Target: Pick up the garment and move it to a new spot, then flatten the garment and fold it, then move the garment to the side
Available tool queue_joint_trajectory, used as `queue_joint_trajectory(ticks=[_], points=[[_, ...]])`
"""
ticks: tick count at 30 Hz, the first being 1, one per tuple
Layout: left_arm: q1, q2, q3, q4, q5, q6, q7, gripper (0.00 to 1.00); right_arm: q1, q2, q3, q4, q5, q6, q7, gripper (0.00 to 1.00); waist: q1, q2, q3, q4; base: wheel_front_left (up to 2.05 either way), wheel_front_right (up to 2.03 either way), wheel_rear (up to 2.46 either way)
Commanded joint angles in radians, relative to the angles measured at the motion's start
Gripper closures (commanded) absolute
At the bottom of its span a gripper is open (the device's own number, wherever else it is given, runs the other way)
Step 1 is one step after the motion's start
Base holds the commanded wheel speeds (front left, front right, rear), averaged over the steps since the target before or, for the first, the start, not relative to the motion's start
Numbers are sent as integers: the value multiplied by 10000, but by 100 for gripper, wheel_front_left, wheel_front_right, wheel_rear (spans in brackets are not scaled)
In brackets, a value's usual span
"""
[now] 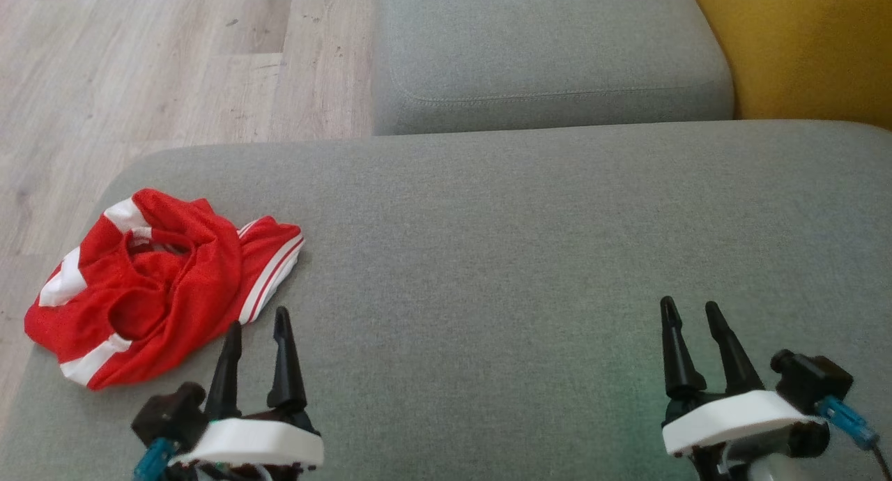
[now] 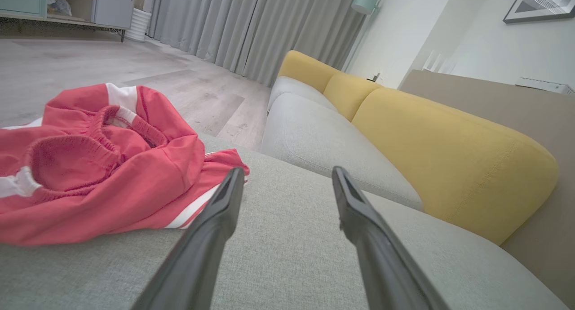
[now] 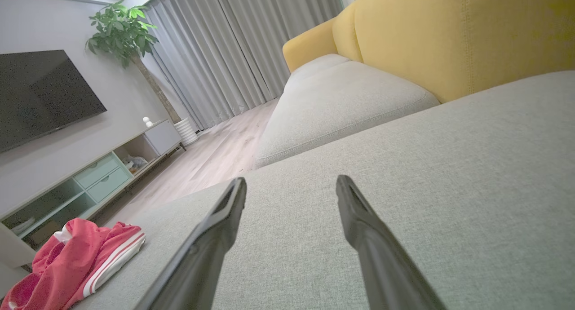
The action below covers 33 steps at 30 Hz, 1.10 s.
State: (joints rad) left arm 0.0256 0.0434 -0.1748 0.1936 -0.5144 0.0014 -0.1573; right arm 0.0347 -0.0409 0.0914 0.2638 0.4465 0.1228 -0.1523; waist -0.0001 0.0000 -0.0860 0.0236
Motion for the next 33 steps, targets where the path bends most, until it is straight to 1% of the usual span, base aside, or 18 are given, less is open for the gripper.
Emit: queue_joint_trajectory(ticks=[1,18,29,33], points=[[-362,53,102,-359,280,102,-153,0,-319,-72,261,-398,-311,60,-199,0,1,0,-4,11,0,0,0],[-366,62,-326,-179,2216,48,-681,0,-255,-84,561,-371,-2457,71,-729,0,1,0,-134,155,0,0,0],[-324,67,-566,32,3534,287,-1004,0,-137,-92,576,-311,-3826,78,-1054,0,1,0,-322,191,0,0,0],[-338,68,-571,64,3688,321,-1044,0,-134,-93,568,-292,-4001,79,-1094,0,1,0,-304,194,0,0,0]])
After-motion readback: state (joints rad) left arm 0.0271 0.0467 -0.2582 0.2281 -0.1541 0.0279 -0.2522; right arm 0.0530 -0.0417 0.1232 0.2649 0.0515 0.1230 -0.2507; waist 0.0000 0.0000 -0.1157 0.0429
